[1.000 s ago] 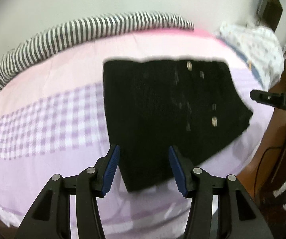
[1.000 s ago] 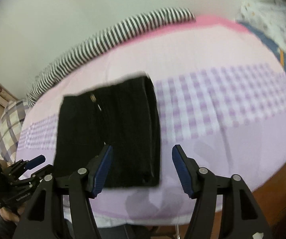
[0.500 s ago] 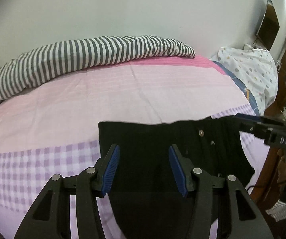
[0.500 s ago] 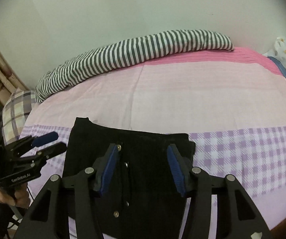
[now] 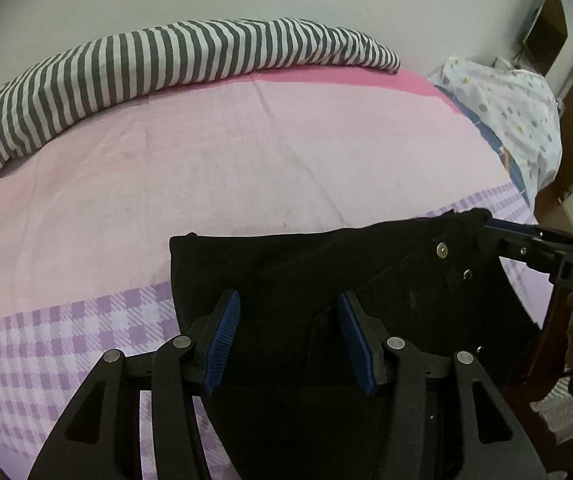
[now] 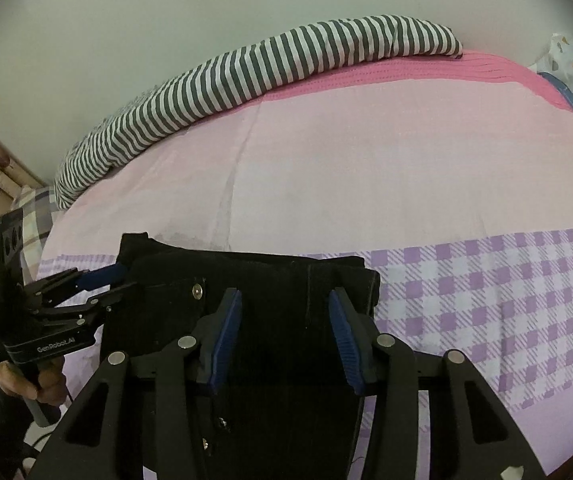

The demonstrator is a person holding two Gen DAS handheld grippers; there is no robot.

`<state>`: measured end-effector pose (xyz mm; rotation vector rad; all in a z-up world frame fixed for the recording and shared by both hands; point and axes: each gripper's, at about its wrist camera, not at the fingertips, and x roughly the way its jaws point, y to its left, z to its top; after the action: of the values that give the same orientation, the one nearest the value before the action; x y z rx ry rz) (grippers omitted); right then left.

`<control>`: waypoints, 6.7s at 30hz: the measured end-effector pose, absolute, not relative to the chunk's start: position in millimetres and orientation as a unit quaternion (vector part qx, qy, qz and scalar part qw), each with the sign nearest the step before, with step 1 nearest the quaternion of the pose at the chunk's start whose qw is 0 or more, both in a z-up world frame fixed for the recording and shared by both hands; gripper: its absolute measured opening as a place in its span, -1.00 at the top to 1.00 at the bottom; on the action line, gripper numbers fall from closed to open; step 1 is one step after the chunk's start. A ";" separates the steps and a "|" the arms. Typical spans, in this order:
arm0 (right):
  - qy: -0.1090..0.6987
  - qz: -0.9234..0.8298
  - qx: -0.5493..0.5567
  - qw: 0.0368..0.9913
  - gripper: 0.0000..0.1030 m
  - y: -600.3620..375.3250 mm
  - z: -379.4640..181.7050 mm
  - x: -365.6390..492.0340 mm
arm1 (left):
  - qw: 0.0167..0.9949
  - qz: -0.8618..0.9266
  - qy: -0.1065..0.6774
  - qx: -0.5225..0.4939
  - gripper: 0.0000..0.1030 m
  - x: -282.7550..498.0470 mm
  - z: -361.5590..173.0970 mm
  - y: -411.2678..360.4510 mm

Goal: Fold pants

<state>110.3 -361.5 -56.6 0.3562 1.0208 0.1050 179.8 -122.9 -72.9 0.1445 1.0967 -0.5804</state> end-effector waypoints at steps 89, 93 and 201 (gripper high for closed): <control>0.504 0.230 0.394 0.734 -0.04 -399.3 -131.2 70.2 | 0.782 -0.270 0.558 -0.065 -0.30 139.9 -94.6 -80.3; 0.506 0.210 0.382 0.745 0.14 -397.7 -128.6 68.5 | 0.788 -0.247 0.560 -0.062 -0.11 139.3 -92.6 -84.2; 0.549 0.195 0.279 0.764 0.17 -150.9 -108.7 297.7 | 0.850 -0.049 0.524 -0.008 0.18 290.4 -71.8 154.2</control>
<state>297.7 -150.9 -108.7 0.6068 1.1929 0.4237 290.4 154.2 -71.8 -0.0162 1.1033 -0.1026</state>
